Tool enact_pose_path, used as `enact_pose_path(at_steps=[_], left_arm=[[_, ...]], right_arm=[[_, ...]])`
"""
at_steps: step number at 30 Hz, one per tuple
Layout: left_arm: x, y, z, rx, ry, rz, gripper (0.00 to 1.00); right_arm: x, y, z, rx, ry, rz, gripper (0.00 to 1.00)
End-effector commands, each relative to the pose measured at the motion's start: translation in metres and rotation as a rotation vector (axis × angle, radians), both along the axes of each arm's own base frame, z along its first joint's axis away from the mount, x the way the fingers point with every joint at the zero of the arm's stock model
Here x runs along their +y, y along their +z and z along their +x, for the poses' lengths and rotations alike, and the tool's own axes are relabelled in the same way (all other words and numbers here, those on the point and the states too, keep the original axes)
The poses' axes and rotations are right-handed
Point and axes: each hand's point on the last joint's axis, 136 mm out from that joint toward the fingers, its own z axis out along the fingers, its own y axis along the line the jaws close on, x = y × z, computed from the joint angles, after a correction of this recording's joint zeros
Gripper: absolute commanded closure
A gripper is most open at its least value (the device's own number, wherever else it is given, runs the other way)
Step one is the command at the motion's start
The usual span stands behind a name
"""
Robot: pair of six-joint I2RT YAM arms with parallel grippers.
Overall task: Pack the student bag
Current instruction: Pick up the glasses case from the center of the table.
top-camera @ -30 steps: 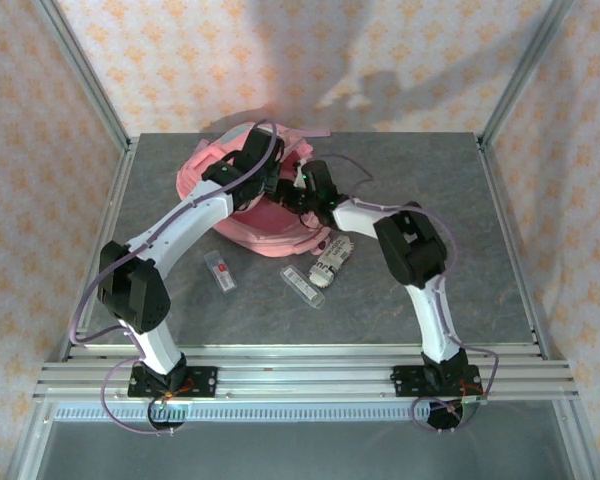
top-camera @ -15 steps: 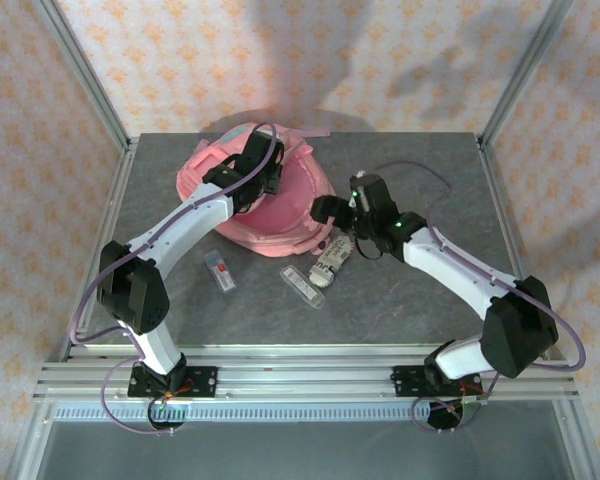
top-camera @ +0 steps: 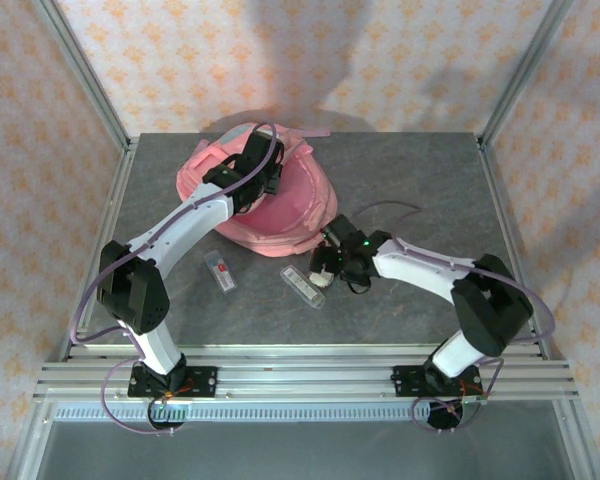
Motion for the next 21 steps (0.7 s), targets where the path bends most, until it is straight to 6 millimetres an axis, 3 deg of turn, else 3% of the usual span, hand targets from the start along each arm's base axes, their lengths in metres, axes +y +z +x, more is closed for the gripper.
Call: enact_pose_path(at_steps=[1,10,15,21], left_arm=[[0.001,0.034,0.000,-0.089,0.030,-0.051,1.00],[0.001,0.031,0.001,-0.085,0.032,-0.051,1.00],[0.001,0.030,0.002,-0.084,0.032,-0.045,1.00],[0.001,0.028,0.002,-0.080,0.031,-0.044,1.00]], right_arm=[[0.003,-0.001,0.013,-0.030,-0.059,-0.029,0.06],[0.009,-0.020,0.026,-0.037,-0.093,-0.091,0.08],[-0.010,-0.032,0.019,-0.025,-0.110,-0.167,0.11],[-0.052,-0.031,0.008,-0.033,-0.177,-0.222,0.13]])
